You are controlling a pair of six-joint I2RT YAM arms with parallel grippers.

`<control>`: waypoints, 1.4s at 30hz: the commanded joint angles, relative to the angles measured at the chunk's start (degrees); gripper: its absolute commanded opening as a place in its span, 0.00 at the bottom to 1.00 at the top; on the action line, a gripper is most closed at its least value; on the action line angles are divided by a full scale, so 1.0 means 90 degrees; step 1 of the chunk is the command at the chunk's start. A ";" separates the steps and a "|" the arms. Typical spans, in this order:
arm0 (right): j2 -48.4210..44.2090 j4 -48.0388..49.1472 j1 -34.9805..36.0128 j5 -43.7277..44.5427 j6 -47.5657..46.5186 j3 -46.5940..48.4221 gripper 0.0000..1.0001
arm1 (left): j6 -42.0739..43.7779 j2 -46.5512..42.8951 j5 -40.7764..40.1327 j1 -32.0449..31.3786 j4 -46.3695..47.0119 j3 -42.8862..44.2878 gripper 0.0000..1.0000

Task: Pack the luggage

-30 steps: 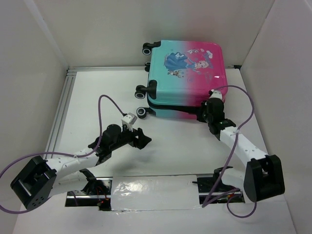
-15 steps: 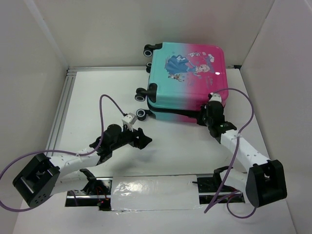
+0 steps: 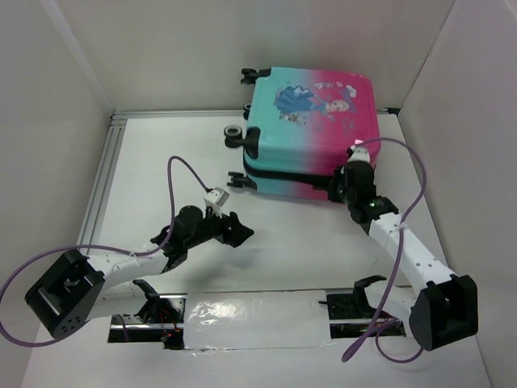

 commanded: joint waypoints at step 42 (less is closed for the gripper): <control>-0.3628 -0.1114 0.0647 0.0002 0.0902 -0.0605 1.00 | 0.0204 -0.3147 -0.1709 0.0198 -0.4190 0.1308 0.99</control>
